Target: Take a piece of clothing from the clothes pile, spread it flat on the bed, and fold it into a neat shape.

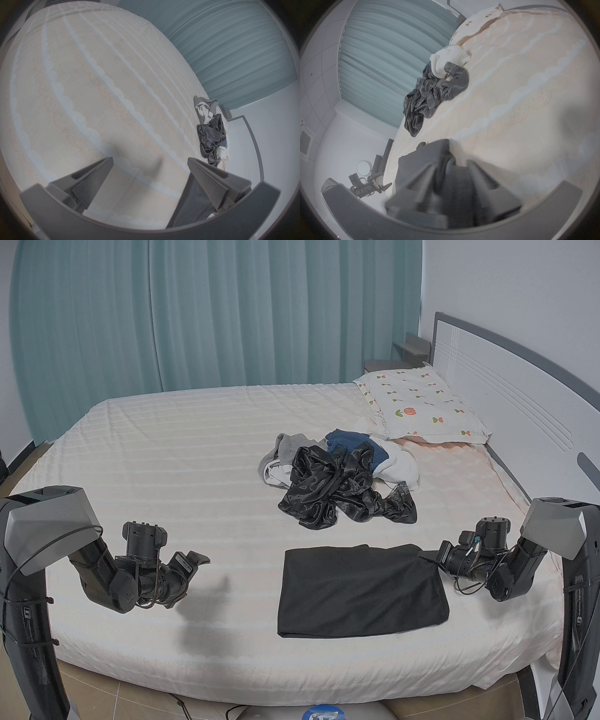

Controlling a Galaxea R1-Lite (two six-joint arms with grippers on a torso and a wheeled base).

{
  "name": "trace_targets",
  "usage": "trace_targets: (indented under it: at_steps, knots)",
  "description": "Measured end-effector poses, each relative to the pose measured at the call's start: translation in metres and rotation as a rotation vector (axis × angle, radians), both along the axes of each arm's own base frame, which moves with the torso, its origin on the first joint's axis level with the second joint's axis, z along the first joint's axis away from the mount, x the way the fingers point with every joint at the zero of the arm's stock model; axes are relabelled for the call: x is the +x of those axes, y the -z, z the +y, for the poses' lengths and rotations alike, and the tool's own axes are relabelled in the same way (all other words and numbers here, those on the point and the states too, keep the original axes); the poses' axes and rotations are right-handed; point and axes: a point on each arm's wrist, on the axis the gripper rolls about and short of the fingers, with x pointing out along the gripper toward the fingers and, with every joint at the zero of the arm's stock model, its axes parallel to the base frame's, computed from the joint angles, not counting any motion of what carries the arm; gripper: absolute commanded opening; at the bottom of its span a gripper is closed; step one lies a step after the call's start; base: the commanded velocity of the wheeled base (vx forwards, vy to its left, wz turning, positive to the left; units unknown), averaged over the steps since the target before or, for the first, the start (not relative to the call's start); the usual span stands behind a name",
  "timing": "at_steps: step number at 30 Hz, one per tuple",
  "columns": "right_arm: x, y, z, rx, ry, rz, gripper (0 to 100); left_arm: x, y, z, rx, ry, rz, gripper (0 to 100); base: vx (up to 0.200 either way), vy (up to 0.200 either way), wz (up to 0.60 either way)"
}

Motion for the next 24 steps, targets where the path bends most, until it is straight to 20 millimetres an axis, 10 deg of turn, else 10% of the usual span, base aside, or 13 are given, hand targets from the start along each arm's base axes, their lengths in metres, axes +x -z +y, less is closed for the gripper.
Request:
trace_targets:
  at_steps: [24]
  knots:
    - [-0.04,-0.003,-0.027,-0.087,-0.093,0.006,100,0.0,0.0,0.0,0.0,0.0,0.0,100,-0.075,0.0,0.0]
